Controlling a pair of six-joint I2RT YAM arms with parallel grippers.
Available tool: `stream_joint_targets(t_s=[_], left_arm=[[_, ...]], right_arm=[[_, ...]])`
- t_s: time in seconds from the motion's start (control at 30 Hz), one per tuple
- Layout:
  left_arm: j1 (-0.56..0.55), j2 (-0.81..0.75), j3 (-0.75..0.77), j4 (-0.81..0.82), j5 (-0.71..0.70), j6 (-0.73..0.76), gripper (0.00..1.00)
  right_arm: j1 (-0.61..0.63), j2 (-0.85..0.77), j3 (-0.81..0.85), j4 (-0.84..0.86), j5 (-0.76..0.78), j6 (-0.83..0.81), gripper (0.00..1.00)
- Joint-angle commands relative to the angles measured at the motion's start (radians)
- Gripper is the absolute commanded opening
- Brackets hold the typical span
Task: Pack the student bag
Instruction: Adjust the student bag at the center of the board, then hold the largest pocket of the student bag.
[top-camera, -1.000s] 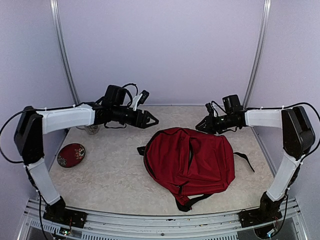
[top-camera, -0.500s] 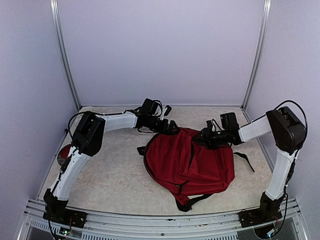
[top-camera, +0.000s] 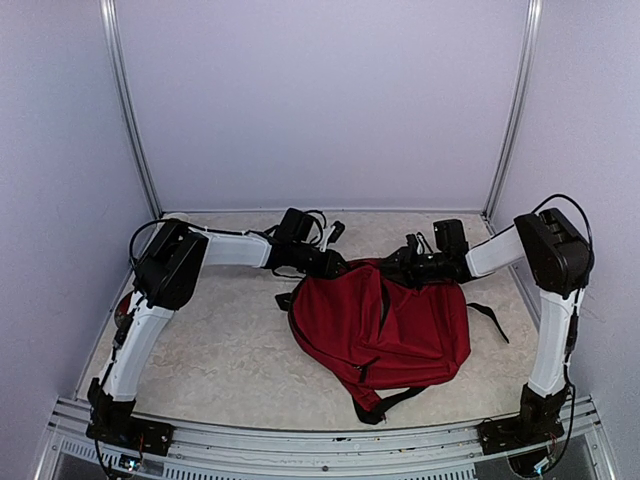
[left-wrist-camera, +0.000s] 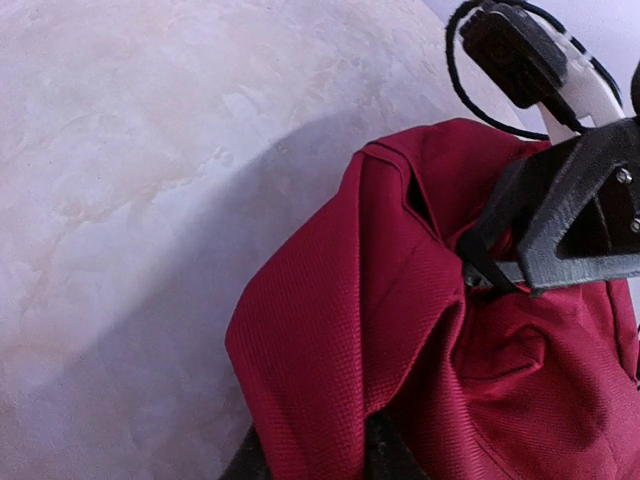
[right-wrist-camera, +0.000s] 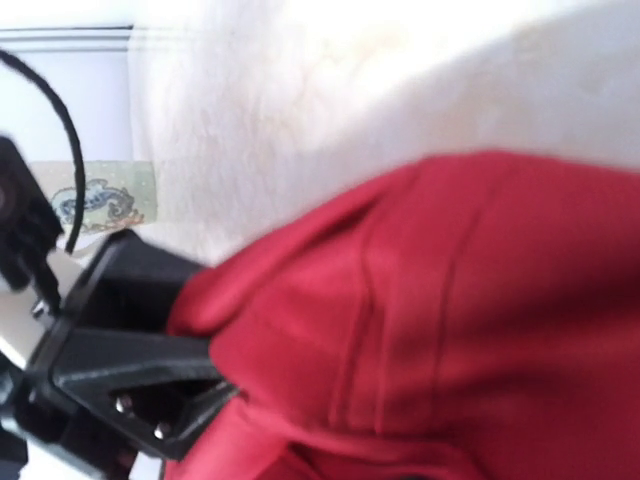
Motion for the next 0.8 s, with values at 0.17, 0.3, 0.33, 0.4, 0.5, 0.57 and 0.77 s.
stream_joint_targets(t_s=[0.17,0.3,0.33,0.4,0.5,0.57,0.77], left_arm=[[-0.026,-0.103,-0.138,0.060,0.095,0.021,0.00],[-0.010,-0.143,-0.213,0.122,0.111,-0.018,0.00],[-0.009,-0.150,-0.232,0.130,0.107,-0.019,0.00],[-0.005,-0.173,-0.264,0.138,0.093,-0.024,0.00],[0.009,-0.206,-0.331,0.183,0.085,-0.057,0.00],[0.021,-0.232,-0.379,0.223,0.087,-0.078,0.00],[0.038,-0.303,-0.501,0.286,0.095,-0.079,0.00]], right_arm=[[-0.002,0.060,0.019,0.136,-0.020,0.121,0.09],[-0.003,0.064,0.001,0.206,-0.037,0.152,0.00],[-0.003,0.058,0.001,0.220,-0.041,0.146,0.00],[-0.003,0.028,-0.006,0.255,-0.054,0.128,0.00],[0.007,-0.045,0.000,0.244,-0.096,-0.003,0.00],[0.028,-0.100,0.001,0.188,-0.118,-0.134,0.00],[0.088,-0.189,-0.035,0.035,-0.211,-0.392,0.00]])
